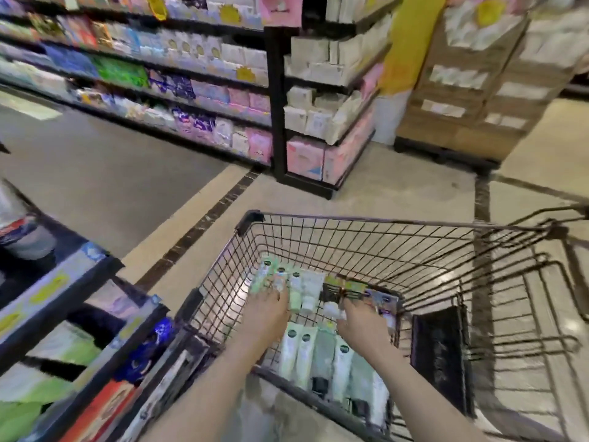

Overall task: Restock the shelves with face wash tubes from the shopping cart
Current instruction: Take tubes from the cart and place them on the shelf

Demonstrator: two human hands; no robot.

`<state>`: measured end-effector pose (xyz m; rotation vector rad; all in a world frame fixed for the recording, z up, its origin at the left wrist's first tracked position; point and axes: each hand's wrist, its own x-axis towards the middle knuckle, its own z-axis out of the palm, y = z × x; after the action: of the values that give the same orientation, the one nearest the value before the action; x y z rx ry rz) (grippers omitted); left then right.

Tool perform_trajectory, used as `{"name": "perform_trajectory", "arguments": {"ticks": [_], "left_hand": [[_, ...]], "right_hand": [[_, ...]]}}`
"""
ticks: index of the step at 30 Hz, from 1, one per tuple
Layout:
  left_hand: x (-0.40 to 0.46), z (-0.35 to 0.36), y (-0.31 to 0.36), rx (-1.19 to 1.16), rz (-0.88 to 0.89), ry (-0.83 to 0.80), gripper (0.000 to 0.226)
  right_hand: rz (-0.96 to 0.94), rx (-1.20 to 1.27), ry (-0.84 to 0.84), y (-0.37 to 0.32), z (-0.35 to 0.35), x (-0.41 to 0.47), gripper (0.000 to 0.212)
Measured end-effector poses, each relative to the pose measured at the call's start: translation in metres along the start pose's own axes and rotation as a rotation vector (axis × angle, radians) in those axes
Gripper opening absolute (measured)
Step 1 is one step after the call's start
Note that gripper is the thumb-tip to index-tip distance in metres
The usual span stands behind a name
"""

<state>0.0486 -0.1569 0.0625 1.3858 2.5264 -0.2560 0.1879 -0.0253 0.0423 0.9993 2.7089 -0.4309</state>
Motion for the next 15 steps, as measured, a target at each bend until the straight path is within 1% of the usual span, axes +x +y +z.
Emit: {"name": "perform_trajectory", "arguments": {"ticks": [2,5,9,13,15], "left_hand": [[0.020,0.023,-0.003,0.004,0.032,-0.066,0.038],[0.045,0.060,-0.010,0.022,0.065,-0.196,0.045],[0.073,0.112,-0.017,0.023,0.087,-0.376,0.041],[0.096,0.155,-0.016,-0.067,0.041,-0.549,0.040],[0.105,0.172,-0.012,-0.109,0.014,-0.591,0.037]], "right_hand": [[0.031,0.022,-0.064,0.004,0.022,0.015,0.035],[0.082,0.047,-0.186,0.005,0.058,0.035,0.035],[0.196,0.136,-0.389,0.001,0.108,0.055,0.046],[0.287,0.265,-0.543,0.001,0.157,0.063,0.044],[0.342,0.337,-0.601,0.001,0.177,0.066,0.043]]}}
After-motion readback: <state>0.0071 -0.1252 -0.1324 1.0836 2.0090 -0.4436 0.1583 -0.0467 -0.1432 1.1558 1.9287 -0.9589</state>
